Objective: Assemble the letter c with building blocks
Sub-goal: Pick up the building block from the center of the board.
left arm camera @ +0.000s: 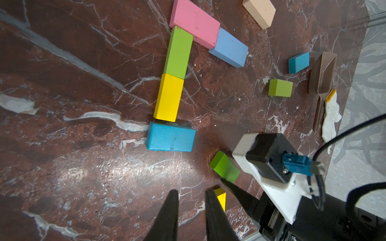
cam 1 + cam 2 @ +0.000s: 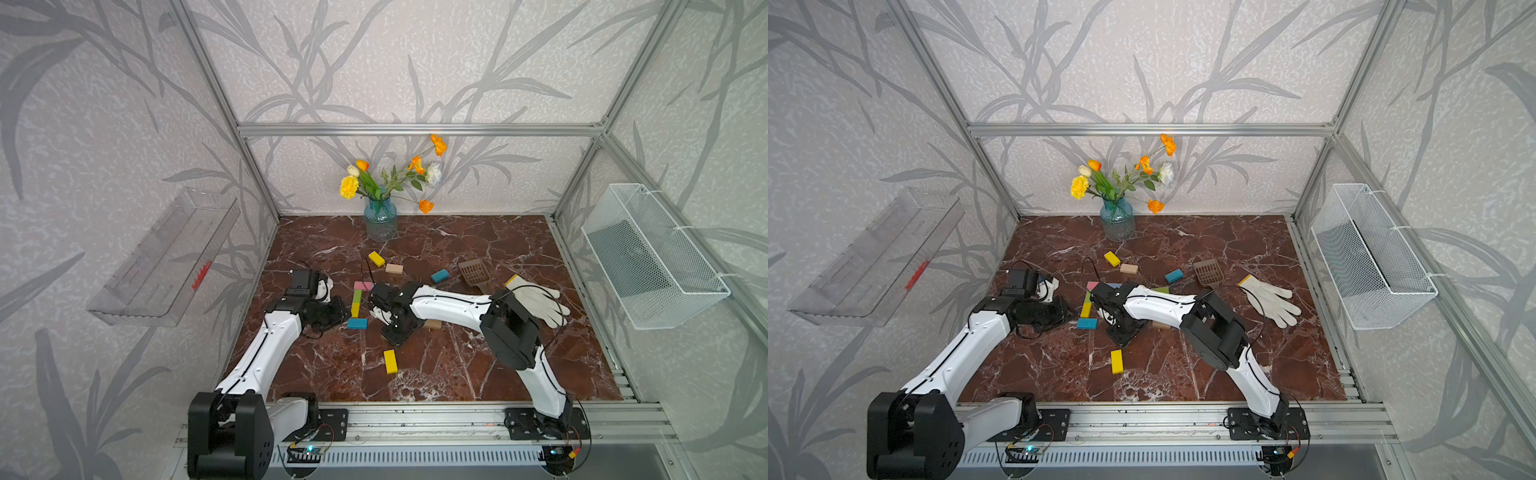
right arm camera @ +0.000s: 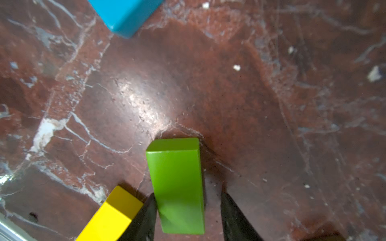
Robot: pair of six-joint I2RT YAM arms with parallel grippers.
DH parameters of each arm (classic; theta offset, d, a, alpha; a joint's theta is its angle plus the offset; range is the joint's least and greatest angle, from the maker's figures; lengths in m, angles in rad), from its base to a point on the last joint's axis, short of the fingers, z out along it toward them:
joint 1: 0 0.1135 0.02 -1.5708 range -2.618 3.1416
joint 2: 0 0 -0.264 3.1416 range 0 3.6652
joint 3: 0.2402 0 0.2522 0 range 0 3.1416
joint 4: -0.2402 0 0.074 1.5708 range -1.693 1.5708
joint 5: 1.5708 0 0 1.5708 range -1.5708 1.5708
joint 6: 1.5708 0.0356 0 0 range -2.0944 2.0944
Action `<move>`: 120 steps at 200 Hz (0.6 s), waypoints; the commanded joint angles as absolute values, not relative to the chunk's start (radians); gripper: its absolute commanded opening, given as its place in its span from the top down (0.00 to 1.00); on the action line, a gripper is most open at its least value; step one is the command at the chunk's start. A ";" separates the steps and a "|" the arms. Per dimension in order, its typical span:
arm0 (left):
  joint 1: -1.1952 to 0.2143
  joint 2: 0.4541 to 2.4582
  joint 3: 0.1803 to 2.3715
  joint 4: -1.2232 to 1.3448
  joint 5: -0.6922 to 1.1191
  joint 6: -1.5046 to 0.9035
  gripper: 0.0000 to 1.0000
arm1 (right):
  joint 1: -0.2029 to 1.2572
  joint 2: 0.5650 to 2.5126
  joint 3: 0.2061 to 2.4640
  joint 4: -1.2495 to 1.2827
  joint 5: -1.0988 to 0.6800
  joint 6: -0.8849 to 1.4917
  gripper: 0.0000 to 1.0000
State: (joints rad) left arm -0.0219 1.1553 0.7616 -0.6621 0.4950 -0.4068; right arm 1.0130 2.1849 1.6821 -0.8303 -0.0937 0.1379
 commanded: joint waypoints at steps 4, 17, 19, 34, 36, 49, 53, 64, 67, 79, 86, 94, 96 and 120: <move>-0.016 1.145 0.769 -0.682 0.486 -0.391 0.76 | 1.016 2.205 1.709 -0.838 -0.083 0.104 0.58; -0.017 1.141 0.767 -0.683 0.483 -0.390 0.75 | 1.013 2.204 1.707 -0.839 -0.082 0.083 0.65; -0.016 1.140 0.765 -0.682 0.483 -0.390 0.76 | 1.013 2.203 1.706 -0.839 -0.083 0.078 0.67; -0.017 1.137 0.763 -0.684 0.483 -0.389 0.75 | 1.006 2.194 1.692 -0.827 -0.080 0.038 0.84; -0.017 1.137 0.762 -0.684 0.482 -0.389 0.76 | 1.004 2.192 1.689 -0.825 -0.079 0.032 0.86; -0.017 1.137 0.761 -0.681 0.484 -0.388 0.76 | 0.995 2.184 1.678 -0.812 -0.080 -0.008 0.95; -0.017 1.138 0.761 -0.681 0.484 -0.388 0.76 | 0.991 2.180 1.674 -0.810 -0.083 -0.023 0.95; -0.017 1.141 0.761 -0.680 0.488 -0.389 0.76 | 0.978 2.174 1.666 -0.802 -0.092 -0.063 0.94; -0.017 1.143 0.760 -0.680 0.490 -0.389 0.76 | 0.975 2.174 1.666 -0.800 -0.093 -0.073 0.93; -0.017 1.152 0.760 -0.679 0.494 -0.392 0.76 | 0.957 2.168 1.663 -0.797 -0.109 -0.118 0.93; -0.017 1.161 0.761 -0.681 0.494 -0.396 0.76 | 0.944 2.166 1.663 -0.796 -0.121 -0.143 0.92; -0.016 1.171 0.764 -0.686 0.493 -0.401 0.76 | 0.930 2.165 1.665 -0.797 -0.131 -0.171 0.92; -0.017 1.174 0.765 -0.686 0.492 -0.403 0.76 | 0.927 2.164 1.667 -0.798 -0.134 -0.179 0.92; -0.017 1.213 0.780 -0.714 0.451 -0.417 0.76 | 0.884 2.163 1.677 -0.801 -0.189 -0.266 0.90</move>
State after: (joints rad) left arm -0.0219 1.1770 0.7620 -0.6701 0.4923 -0.4057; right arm 0.9279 2.1845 1.6852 -0.8017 -0.1371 -0.1383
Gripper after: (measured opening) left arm 0.244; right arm 0.293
